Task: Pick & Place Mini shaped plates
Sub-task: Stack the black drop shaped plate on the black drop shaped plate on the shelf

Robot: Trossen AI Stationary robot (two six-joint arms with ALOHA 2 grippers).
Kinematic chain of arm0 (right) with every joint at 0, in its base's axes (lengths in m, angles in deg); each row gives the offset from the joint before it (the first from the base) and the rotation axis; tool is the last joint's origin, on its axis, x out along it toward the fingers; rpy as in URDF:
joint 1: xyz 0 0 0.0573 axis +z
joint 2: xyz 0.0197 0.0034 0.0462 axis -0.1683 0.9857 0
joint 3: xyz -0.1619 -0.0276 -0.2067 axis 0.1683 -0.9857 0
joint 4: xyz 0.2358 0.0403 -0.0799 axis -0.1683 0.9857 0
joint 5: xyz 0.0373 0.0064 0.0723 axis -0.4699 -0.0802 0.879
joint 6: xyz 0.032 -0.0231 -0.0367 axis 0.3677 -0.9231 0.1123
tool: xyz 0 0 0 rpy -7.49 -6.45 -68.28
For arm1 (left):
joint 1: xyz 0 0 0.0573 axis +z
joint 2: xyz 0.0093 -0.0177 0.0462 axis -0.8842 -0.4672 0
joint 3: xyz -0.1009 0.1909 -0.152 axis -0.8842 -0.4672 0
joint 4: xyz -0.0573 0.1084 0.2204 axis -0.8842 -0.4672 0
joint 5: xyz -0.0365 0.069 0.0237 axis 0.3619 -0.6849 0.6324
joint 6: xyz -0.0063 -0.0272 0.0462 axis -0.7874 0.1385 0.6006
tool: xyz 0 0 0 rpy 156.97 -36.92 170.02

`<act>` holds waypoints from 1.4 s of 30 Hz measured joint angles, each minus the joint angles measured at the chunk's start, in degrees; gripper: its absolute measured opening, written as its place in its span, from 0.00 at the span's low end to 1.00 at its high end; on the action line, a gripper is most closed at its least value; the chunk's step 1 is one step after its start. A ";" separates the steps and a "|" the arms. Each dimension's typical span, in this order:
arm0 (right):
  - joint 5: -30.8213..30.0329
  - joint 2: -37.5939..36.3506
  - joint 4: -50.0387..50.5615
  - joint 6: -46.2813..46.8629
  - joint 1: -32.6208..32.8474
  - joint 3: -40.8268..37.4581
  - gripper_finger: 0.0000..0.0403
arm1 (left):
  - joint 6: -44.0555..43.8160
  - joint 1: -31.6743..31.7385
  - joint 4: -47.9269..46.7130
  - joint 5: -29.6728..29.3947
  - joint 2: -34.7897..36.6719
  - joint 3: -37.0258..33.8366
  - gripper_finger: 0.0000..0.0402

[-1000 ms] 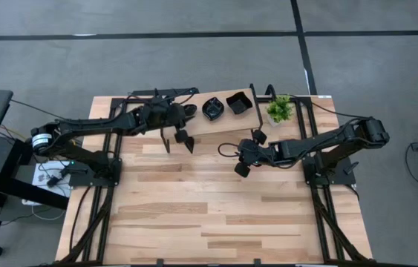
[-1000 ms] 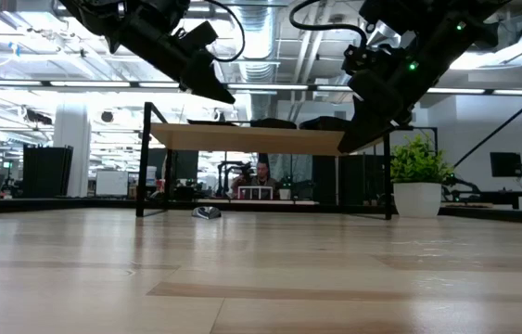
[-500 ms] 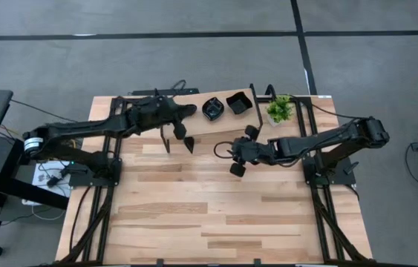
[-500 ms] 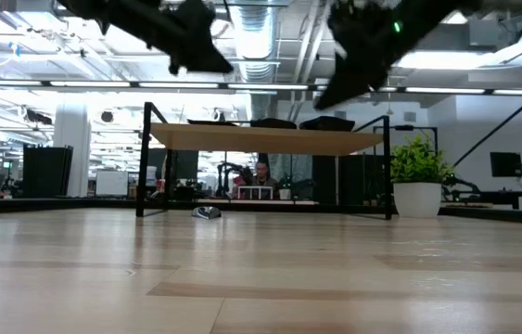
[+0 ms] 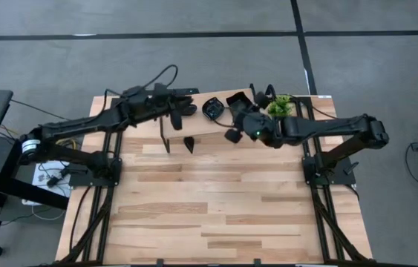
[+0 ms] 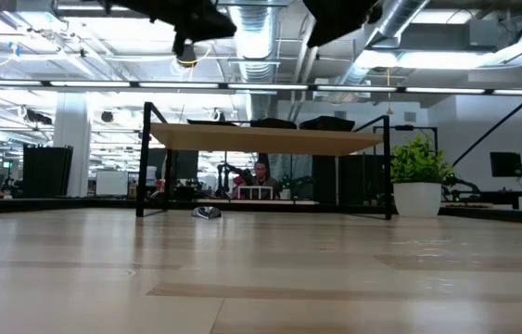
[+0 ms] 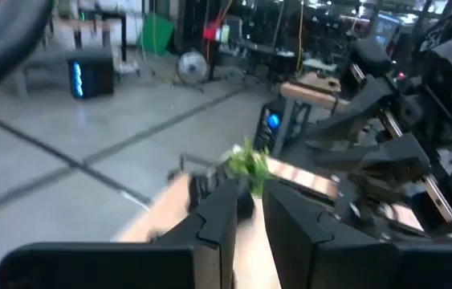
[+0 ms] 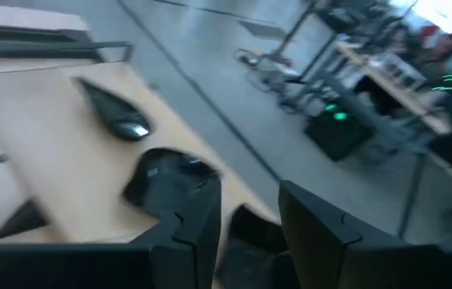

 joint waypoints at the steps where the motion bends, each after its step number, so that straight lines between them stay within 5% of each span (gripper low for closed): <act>1: -1.06 0.00 -0.06 -1.25 -0.35 0.46 0.30 | 1.74 0.35 0.15 0.29 -1.09 1.52 0.16; 7: -5.96 0.02 -0.19 -7.34 -2.95 0.60 0.30 | 11.53 3.66 -0.50 4.93 -8.62 6.15 0.16; 13: -6.13 0.02 4.07 -4.92 -4.80 0.60 0.30 | 26.45 6.59 0.43 -2.21 -12.98 6.48 0.17; 20: -6.18 0.02 9.31 -6.51 -8.79 0.60 0.30 | 45.61 8.43 16.64 -3.28 -19.84 6.48 0.16; 26: -6.15 0.02 10.38 -8.48 -12.99 0.60 0.30 | 48.66 10.48 26.52 -1.91 -25.90 6.48 0.17; 31: -6.11 0.02 10.34 -8.50 -15.74 0.60 0.30 | 44.91 11.06 27.28 3.93 -26.74 6.46 0.15; 42: -6.00 0.02 10.23 -11.05 -18.43 0.60 0.30 | 44.41 11.37 25.53 6.05 -27.68 4.22 0.14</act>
